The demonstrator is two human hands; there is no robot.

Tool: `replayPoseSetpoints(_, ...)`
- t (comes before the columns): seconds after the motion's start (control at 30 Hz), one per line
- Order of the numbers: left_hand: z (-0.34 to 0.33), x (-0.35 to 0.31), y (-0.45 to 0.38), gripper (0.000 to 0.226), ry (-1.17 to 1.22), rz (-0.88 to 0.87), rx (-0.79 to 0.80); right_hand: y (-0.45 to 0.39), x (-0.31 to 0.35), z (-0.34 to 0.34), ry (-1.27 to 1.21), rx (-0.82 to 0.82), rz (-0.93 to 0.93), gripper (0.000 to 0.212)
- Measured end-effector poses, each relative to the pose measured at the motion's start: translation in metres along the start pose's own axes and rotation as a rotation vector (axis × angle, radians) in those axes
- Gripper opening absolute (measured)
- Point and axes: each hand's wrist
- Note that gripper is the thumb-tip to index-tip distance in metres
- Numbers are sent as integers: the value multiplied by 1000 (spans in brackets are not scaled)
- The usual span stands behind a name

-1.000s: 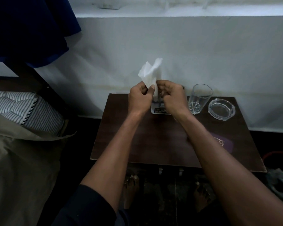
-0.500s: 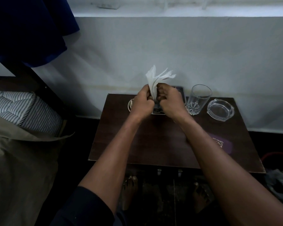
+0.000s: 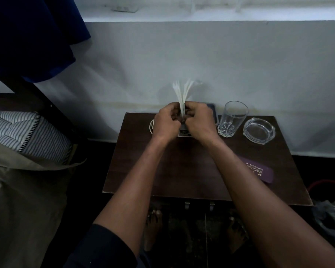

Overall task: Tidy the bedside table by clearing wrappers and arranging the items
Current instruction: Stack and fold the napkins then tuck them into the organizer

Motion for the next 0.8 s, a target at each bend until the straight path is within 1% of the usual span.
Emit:
replayPoseSetpoints(0.1, -2, -1, 0, 58, -21, 13, -4, 0, 1, 1, -38, -43, 0, 51)
replayPoseSetpoints(0.17, -1, -3, 1, 60, -29, 45, -47, -2, 0, 1, -23, -59, -3, 44)
replayPoseSetpoints(0.27, 1, -6, 0, 59, -72, 71, -105, -5, 0, 1, 33, -96, 0, 35)
replayPoseSetpoints(0.3, 1, -6, 0, 58, -84, 75, -112, -5, 0, 1, 34, -114, 0, 36)
replayPoseSetpoints(0.37, 1, -7, 0, 57, -63, 87, -101, -4, 0, 0, 1, -129, -4, 43)
replayPoseSetpoints(0.47, -1, -7, 3, 57, -37, 107, -85, 0, 2, -3, -49, -109, 1, 52)
replayPoseSetpoints(0.53, -2, -8, 3, 57, -20, 118, -117, 1, 1, -4, -52, -119, -26, 59)
replayPoseSetpoints(0.6, -2, -10, 1, 57, -4, 121, -153, 2, 1, -3, -49, -88, -9, 63)
replayPoseSetpoints(0.7, -4, -13, 1, 55, 7, 84, -195, 6, 4, -2, -14, 16, 84, 59)
replayPoseSetpoints(0.8, -5, -17, 2, 58, -33, 23, -272, 6, 2, -2, 88, -1, 96, 46)
Point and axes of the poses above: each hand's wrist, its own y-axis away from the middle knuckle, its own z-axis out of the back of the hand, x = y × z, and after that the axes turned 7 degrees about -z, right-handed
